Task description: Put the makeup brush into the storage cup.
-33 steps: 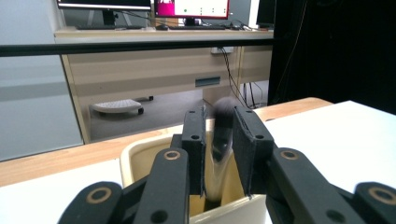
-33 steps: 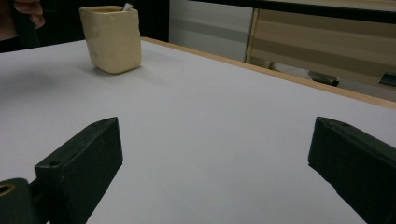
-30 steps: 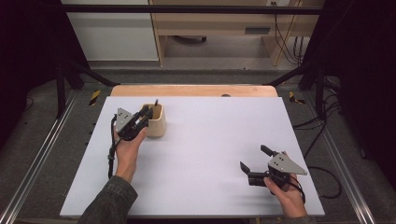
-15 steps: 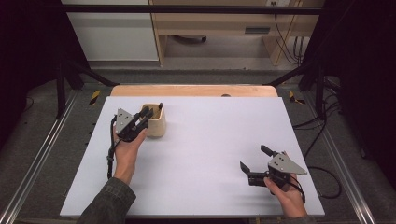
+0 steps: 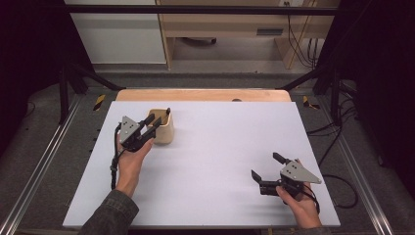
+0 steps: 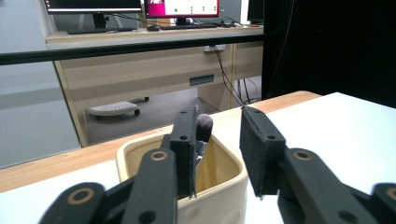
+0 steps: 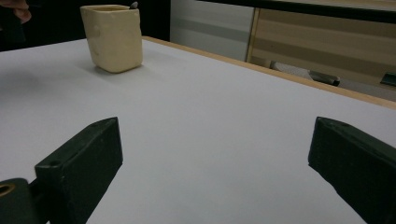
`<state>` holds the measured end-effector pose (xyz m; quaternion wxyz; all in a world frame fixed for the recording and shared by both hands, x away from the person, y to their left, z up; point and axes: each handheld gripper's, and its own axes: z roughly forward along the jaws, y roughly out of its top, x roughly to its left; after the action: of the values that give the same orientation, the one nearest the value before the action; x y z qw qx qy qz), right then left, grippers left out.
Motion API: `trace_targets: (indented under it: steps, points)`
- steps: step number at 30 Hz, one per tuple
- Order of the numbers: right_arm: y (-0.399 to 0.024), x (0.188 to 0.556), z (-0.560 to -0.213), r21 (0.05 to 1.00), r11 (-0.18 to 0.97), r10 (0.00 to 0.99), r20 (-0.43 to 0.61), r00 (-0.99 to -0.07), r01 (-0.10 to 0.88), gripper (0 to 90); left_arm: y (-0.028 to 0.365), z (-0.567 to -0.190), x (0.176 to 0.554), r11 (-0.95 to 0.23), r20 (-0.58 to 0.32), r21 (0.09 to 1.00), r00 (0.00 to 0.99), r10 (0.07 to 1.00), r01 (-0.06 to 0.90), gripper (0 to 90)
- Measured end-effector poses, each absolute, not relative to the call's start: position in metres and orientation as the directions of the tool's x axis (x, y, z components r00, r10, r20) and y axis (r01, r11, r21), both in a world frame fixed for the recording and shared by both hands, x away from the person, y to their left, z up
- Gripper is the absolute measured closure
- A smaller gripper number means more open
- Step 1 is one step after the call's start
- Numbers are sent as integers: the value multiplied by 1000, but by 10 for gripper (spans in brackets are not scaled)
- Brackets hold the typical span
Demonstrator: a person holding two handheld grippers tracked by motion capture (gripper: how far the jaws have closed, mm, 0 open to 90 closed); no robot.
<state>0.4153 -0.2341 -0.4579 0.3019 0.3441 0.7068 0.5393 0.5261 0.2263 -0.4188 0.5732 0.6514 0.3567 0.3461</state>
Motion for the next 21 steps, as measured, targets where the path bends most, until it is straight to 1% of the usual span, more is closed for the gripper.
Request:
trace_targets:
  steps: [9,12,15,21]
  points:
    - [-234,415,-458,970,183,812,-58,-581,159,35,221,-416,520,-147,90,987,546,833,61,519]
    - [-234,415,-458,970,184,812,-58,-581,159,35,219,-416,518,-153,93,986,561,823,60,484]
    - [-234,415,-458,970,185,811,-59,-581,159,35,218,-416,518,-141,78,988,592,802,61,453]
    - [-233,415,-458,969,185,811,-58,-582,161,34,214,-412,512,-132,76,990,639,765,40,412]
